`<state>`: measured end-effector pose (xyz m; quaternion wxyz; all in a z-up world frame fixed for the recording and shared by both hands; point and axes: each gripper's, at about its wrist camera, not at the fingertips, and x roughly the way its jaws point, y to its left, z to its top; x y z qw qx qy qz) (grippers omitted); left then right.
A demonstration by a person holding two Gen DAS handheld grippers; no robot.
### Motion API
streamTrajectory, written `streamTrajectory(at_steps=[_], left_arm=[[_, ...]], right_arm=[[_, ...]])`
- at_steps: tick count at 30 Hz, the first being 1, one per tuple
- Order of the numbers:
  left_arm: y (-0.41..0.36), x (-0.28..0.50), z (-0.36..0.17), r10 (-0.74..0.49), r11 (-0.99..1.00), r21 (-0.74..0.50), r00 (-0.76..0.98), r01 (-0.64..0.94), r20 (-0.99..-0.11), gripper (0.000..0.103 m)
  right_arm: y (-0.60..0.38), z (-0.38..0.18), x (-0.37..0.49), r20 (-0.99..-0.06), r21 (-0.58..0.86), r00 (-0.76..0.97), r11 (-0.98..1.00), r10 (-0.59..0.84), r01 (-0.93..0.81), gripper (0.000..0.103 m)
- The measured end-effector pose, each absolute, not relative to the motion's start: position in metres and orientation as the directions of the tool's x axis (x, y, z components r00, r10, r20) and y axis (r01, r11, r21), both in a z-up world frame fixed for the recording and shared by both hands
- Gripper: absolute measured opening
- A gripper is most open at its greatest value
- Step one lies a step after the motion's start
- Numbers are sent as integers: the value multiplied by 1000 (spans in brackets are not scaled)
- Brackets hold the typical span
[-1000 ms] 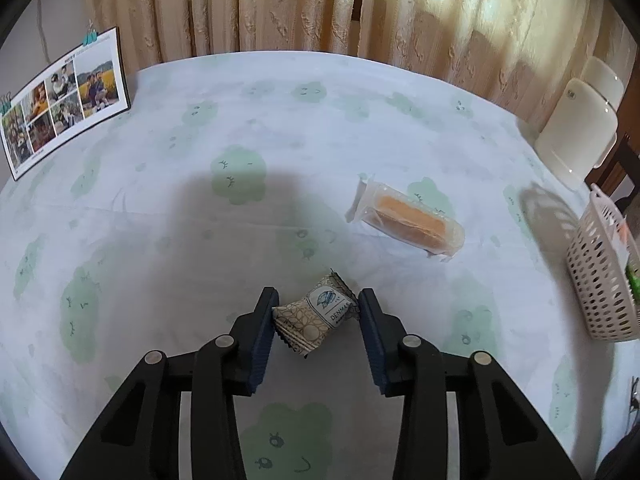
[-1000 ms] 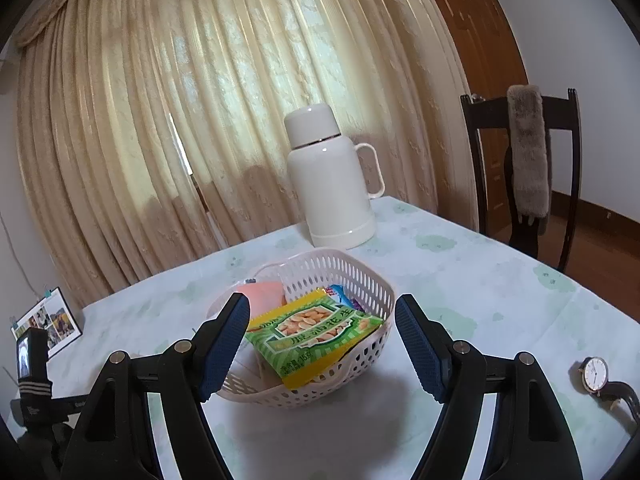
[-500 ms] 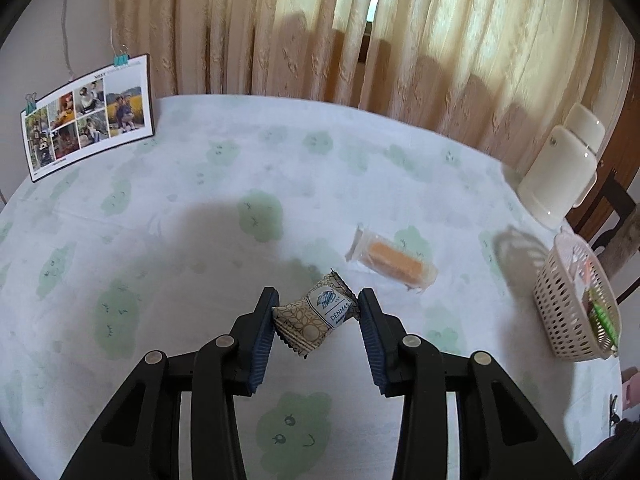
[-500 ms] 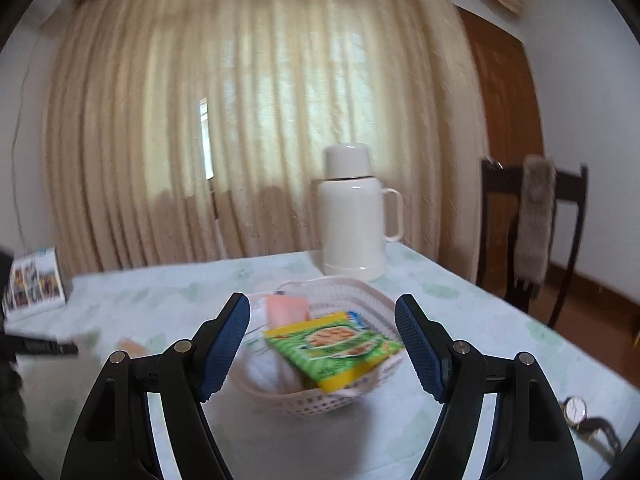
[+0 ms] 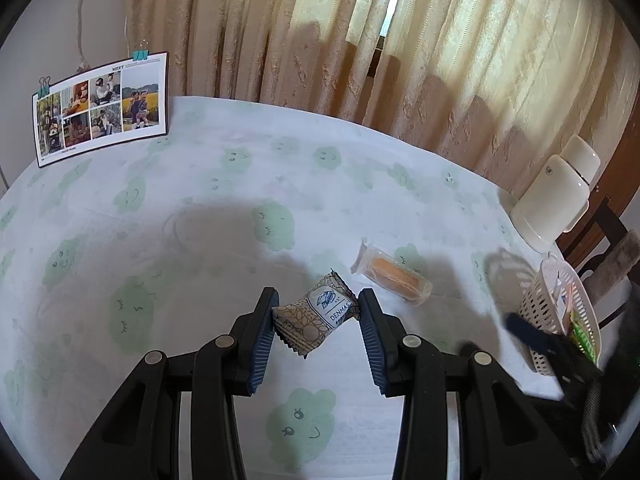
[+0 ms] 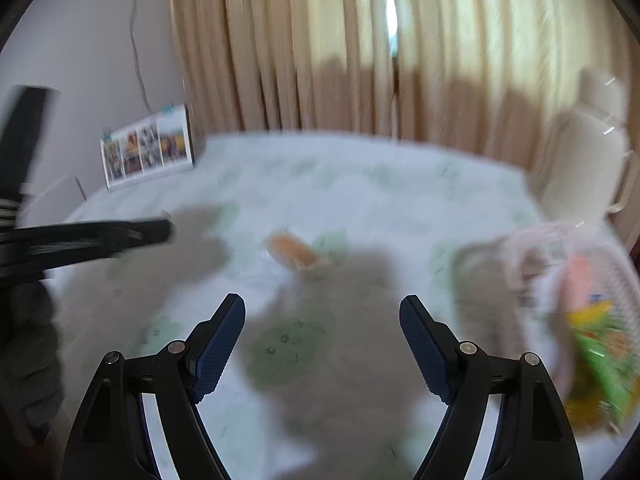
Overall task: Organize snacks
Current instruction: 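Grasp the clear orange cake packet with the right tool while the left tool holds the white packet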
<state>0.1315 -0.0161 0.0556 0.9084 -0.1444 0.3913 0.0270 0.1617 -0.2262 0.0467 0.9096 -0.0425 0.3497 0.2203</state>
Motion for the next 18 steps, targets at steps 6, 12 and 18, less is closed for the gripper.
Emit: streamTrajectory(at_steps=[6,12,18], left_arm=[[-14,133,52,-78,951,-256,666,-175,-742,37],[-11,130,54,-90,946,-272,666,-174,-740,37],[-10,130,56,-104,945,-282,663,-167,-741,38]], right_arm=[[-193,21,204,-741,108,542,867,396,-486,80],[-169,7,242,-784,77,502,860,365,-505,80],[-152,5,260,-804,41,483,842,348,-538,76]])
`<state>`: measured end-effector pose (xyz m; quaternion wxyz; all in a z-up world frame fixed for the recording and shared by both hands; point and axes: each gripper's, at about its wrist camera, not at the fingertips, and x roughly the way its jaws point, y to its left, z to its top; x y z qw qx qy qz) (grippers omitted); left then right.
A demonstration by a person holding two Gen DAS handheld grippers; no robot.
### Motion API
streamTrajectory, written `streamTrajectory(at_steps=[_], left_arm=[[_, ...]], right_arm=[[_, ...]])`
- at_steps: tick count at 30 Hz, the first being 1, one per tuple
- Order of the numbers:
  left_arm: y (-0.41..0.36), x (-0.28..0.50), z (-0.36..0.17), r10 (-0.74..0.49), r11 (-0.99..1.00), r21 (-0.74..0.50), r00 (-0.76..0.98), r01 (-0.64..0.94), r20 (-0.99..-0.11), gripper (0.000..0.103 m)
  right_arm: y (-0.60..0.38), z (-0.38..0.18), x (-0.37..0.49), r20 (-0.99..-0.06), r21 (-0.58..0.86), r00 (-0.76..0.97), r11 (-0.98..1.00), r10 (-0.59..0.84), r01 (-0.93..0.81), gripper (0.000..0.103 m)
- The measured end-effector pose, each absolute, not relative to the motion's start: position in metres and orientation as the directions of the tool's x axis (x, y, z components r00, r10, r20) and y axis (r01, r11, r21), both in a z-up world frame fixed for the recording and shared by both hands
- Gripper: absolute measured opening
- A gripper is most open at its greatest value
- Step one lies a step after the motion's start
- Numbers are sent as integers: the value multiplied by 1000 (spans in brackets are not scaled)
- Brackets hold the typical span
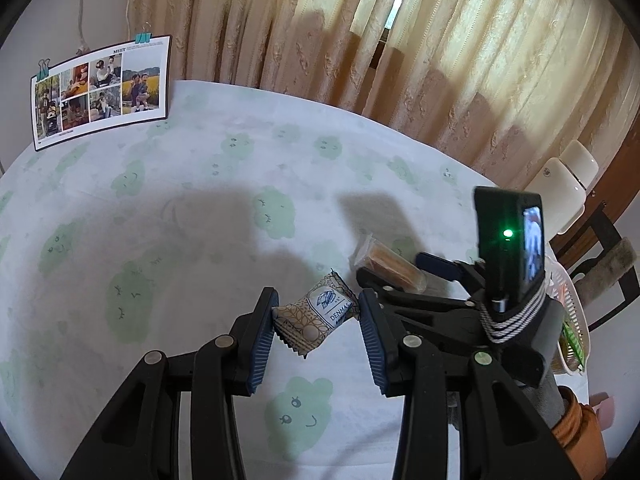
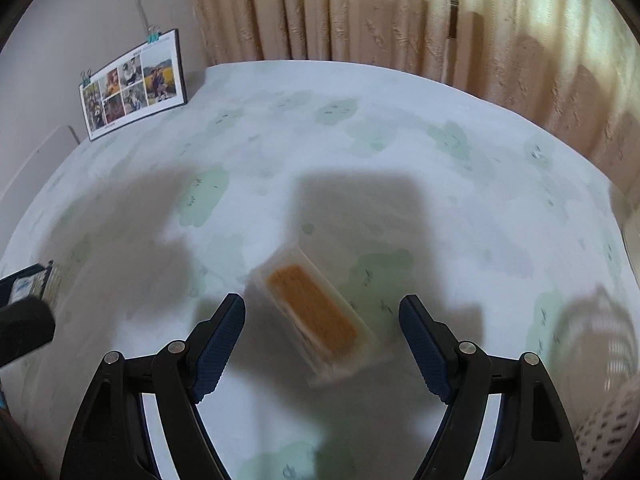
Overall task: Organize snacks
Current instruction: 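Grasp the clear orange cake packet with the right tool while the left tool holds the white packet, then carry the cake packet with the right tool into the basket while the left tool holds the white packet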
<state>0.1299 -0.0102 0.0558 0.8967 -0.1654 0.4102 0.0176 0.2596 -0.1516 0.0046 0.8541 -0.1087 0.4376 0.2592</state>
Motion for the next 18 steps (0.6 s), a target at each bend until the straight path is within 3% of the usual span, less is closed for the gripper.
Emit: streamTrajectory(at_steps=[4,6,9,18], left_arm=[[-9,131,55,-111,943,-286,654,-168,-748,38],[-10,131,54,-112,943,-287,650,-170,-752,38],[-10,131,53,-110,941,-288,647,-176,-755,38],[-13,131,53,-115,945,-285,648,-164,-753,38]], right_arm=[[-140,4,252,-800,-24,504,821,326,-570,60],[-137,6,245,-793,-26,502,805,345,-593,43],[-138,6,239,-788,-14,505,809,353,-588,33],[-163,13,219,-753,129,485,821,446,-556,32]])
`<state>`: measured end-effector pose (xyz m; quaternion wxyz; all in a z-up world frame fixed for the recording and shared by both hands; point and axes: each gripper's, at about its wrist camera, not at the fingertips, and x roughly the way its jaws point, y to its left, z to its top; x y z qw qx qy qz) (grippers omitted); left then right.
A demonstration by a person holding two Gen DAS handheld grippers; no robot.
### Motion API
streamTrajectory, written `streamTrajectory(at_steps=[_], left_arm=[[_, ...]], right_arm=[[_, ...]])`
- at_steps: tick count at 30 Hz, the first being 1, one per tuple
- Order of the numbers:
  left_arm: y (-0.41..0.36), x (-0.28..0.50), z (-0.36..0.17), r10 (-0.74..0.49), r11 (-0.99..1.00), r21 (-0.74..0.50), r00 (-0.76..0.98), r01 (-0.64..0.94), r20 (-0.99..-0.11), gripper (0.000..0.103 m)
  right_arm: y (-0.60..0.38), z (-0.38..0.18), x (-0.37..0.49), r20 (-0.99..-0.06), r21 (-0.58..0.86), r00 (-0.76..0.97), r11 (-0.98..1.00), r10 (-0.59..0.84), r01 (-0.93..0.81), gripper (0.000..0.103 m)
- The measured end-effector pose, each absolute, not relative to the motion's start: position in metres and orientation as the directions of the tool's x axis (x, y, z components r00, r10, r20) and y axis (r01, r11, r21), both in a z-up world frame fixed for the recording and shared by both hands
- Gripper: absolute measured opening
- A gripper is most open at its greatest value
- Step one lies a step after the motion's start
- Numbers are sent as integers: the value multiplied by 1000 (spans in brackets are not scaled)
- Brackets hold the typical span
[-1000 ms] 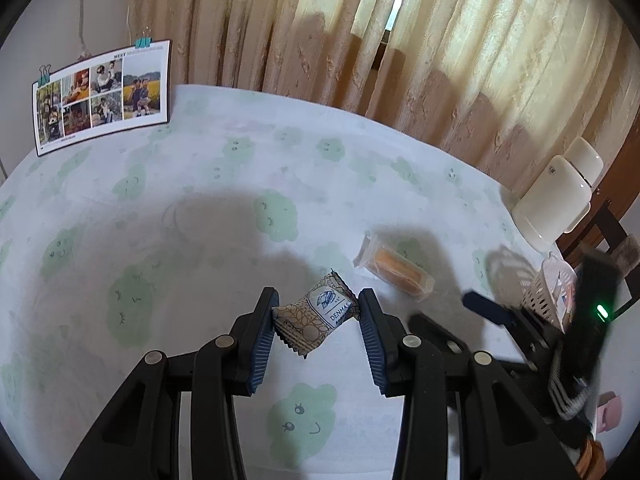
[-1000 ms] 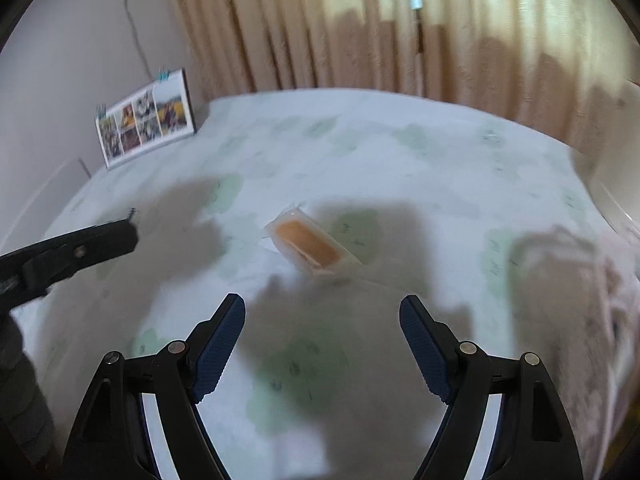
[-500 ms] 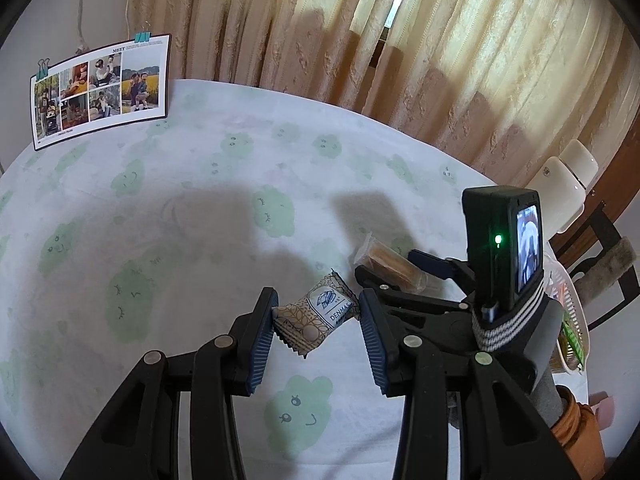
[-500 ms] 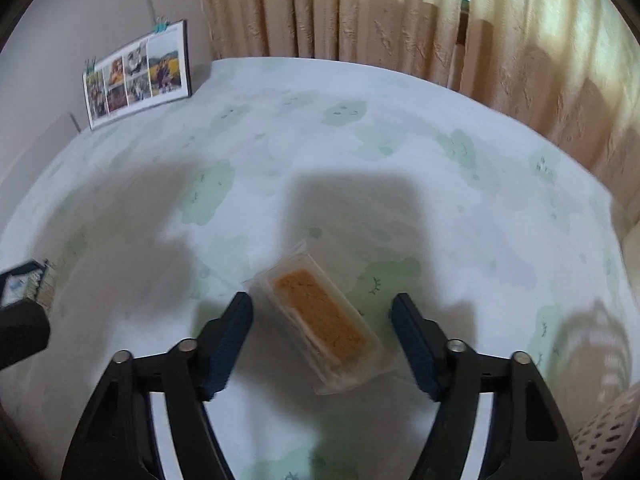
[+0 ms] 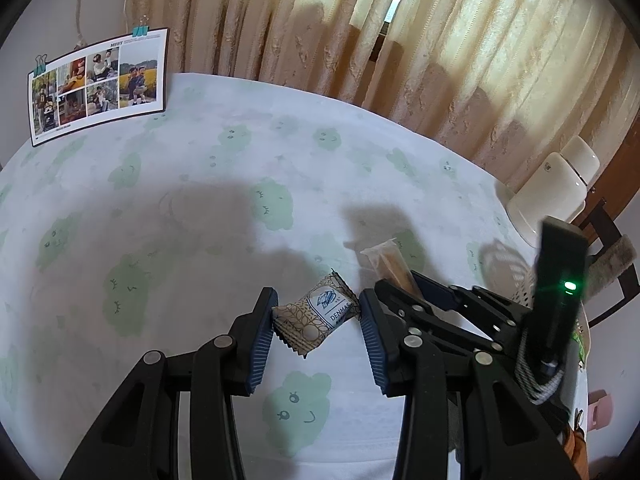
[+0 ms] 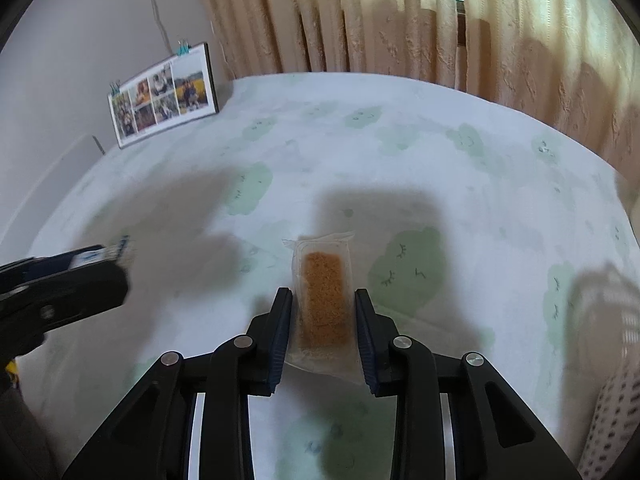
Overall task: Organize snacks
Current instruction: 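Carry the cake packet with the right tool into the basket while the left tool holds the white packet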
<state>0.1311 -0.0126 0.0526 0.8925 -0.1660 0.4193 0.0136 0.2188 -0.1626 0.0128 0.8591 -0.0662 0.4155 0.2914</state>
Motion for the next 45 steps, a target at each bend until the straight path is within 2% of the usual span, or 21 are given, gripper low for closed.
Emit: streamTrajectory(at_steps=[9,21,34,45], left_arm=[[-15,131,53,-130,949,-285,655,-136,-745,38],[-23,131,50,-136,956,-272,655,-110,-744,38],[-35,134,43,-144,966,-248,642,-75,-753,38],[-41,135,38,-148,970,-236,631,-57,-761,38]], right_arm=[[-189,46,191,-676,180,556,840,484,-512,32],[-238,84,161,-578,204,680,887,451,-415,32],[-325,105,146,-483,274,823,944,300,-184,32],[-409,90,147,-512,382,848,921,139,80,34]])
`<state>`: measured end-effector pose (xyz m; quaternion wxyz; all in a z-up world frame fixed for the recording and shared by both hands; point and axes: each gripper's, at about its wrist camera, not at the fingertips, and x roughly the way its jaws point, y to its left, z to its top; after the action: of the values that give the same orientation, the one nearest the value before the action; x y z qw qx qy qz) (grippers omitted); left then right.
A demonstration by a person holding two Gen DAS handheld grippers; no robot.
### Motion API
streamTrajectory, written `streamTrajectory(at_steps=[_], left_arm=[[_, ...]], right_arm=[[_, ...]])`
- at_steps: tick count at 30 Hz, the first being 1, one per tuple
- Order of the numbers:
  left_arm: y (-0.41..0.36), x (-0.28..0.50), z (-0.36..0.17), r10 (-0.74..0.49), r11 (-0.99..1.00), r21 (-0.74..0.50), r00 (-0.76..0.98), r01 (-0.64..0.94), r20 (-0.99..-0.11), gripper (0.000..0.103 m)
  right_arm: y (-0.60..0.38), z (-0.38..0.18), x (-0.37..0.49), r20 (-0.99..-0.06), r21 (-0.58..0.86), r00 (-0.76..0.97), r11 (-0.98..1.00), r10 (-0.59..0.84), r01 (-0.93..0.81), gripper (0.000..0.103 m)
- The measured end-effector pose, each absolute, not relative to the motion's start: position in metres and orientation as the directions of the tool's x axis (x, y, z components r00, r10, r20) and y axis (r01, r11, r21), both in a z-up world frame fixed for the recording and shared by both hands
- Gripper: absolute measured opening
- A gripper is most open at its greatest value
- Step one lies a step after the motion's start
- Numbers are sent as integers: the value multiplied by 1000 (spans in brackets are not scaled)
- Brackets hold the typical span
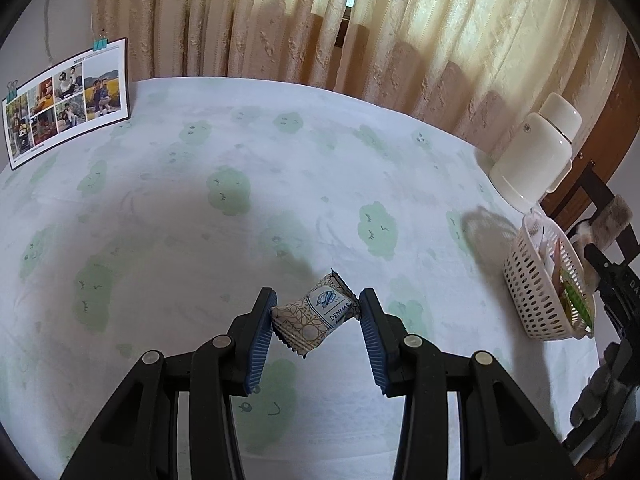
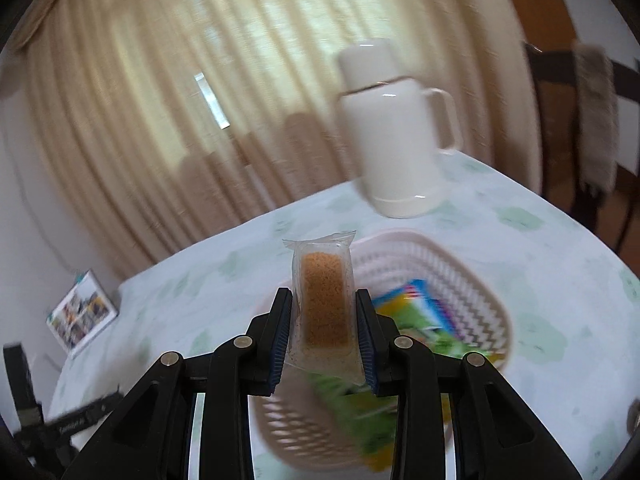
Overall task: Organize snacks
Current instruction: 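Carry the cake packet with the right tool into the basket while the left tool holds the white packet, then carry the white packet with the left tool and release it into the basket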
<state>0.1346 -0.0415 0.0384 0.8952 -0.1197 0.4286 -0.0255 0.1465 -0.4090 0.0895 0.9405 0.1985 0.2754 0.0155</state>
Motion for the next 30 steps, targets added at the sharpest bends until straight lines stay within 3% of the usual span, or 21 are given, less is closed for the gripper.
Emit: streamTrajectory(at_steps=[1,3,5,10,17,21,26,30], left_arm=[[-42,135,38,-149,971,-234,630,-55,-762,38],[-44,135,37,-152,971,-233,628,-49,-763,38],[-45,134,37,-154,972,-232,629,-44,-762,38],[-45,135,36,-155,971,-233,622,-45,-768,38],[-47,135,34,-149,973,-225,617,-47,-772,38],[-48,135,33,-147,974,-222,615,-47,-774,38],[-47,135,34,-149,973,-225,623,-45,-768,38],[-47,134,35,-153,973,-228,624,-41,-766,38]], right_arm=[[-417,88,147,-517,404,844,910,139,98,36],[-429,86,145,-515,442,845,889,146,116,54],[-432,87,142,-503,450,854,885,137,123,64],[-436,90,127,-452,456,880,885,147,87,64],[-436,83,98,-348,625,852,774,391,-100,64],[-423,83,84,-365,624,828,772,425,-121,64],[-405,77,99,-462,565,791,821,402,-87,64],[-412,64,117,-498,598,760,800,417,-48,64]])
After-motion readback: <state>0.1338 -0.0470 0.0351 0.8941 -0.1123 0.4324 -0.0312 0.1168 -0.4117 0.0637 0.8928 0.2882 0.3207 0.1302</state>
